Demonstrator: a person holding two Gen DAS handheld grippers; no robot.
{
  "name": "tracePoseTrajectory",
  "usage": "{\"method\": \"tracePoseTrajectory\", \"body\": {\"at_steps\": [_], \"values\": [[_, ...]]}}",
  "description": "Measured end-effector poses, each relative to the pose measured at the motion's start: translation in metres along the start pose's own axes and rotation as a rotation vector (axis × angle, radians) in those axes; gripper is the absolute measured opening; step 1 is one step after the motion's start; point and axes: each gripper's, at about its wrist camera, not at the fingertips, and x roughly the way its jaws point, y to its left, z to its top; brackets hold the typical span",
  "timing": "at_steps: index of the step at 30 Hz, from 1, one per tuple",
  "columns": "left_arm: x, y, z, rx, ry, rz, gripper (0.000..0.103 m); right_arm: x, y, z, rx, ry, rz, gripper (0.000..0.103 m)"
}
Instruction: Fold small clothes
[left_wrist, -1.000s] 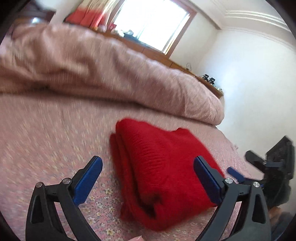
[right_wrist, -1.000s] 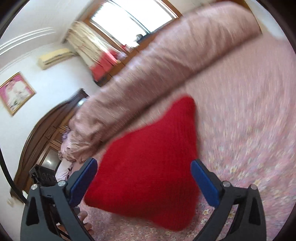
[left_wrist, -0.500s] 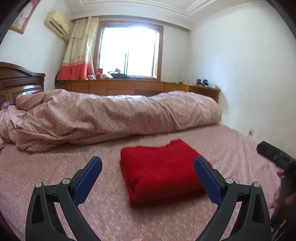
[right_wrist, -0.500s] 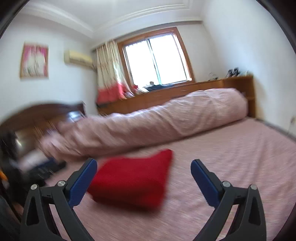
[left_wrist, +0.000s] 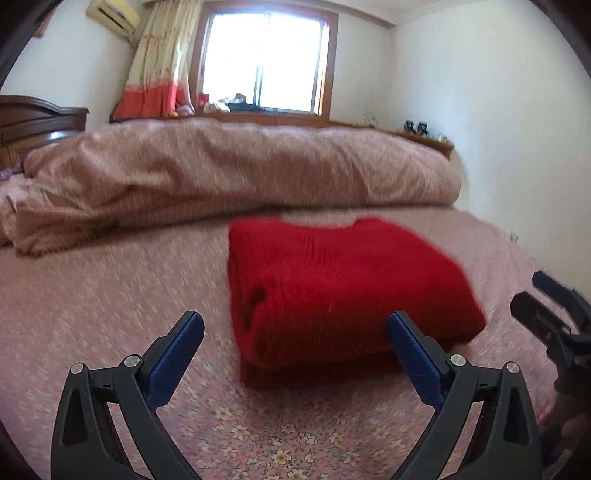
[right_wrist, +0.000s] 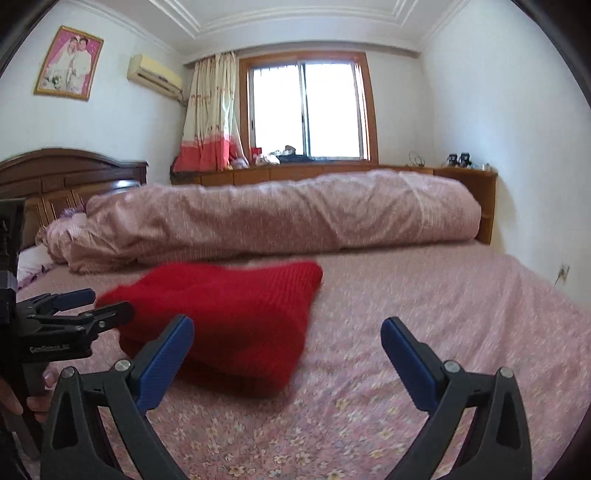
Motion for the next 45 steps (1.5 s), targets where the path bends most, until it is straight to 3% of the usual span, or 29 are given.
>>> {"method": "tracePoseTrajectory", "body": {"at_steps": [2, 5, 14, 45], "values": [[0.012, -0.002, 0.000, 0.007, 0.070, 0.003, 0.097, 0.003, 0.003, 0.000, -0.013, 0.020, -0.016, 0.103], [0.013, -0.011, -0.002, 0.044, 0.081, -0.009, 0.097, 0.000, 0.002, -0.002, -0.008, 0.005, -0.021, 0.103], [0.006, -0.024, -0.004, 0.087, 0.056, 0.009, 0.098, 0.011, -0.013, -0.006, 0.071, 0.064, 0.023, 0.103], [0.002, -0.023, -0.006, 0.069, 0.057, -0.008, 0.099, 0.013, -0.001, -0.009, 0.032, 0.089, 0.001, 0.103]]}}
